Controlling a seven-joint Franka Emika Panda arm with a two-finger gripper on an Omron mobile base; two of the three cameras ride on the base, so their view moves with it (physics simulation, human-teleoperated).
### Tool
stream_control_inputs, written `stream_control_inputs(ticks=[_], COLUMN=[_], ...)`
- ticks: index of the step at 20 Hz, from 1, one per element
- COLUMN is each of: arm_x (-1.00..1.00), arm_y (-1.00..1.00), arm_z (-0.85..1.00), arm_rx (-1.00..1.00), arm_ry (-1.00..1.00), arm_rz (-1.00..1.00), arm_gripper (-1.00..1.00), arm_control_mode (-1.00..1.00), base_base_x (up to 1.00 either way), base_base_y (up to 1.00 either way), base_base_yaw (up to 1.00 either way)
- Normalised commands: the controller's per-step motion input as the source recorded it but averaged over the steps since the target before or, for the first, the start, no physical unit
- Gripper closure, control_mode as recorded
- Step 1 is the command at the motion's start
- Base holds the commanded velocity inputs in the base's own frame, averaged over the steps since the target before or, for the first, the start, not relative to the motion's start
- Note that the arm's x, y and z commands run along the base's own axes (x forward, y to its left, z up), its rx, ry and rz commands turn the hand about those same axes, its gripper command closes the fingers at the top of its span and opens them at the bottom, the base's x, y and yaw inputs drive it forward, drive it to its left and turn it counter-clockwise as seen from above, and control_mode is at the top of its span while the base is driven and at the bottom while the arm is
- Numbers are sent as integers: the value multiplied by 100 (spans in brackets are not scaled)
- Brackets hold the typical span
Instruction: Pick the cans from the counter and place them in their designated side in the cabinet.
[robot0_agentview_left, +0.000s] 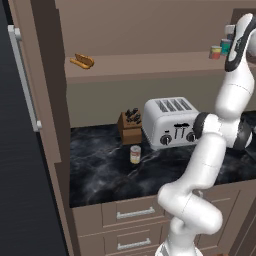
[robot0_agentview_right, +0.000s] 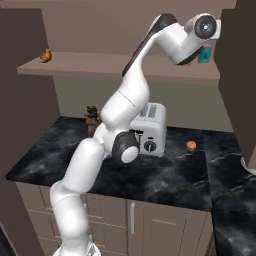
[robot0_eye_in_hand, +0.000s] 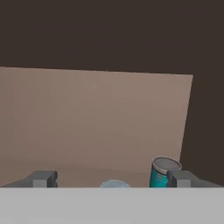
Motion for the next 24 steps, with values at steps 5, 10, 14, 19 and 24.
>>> stream_control_inputs(ticks=[5, 10, 14, 19, 24], arm_x=[-76, -80, -84, -86, -90], arm_y=[52, 68, 69, 69, 71], arm_z=[-13, -27, -32, -31, -40], arm_rx=[-4, -6, -6, -6, -7], arm_ry=[-13, -9, -9, -8, -8], arm_rz=[5, 4, 3, 3, 2], arm_gripper=[-100, -100, -100, -100, -100], arm_control_mode=[-100, -100, -100, -100, -100], base_base_x=[0, 0, 0, 0, 0], base_base_y=[0, 0, 0, 0, 0], base_base_yaw=[0, 0, 0, 0, 0])
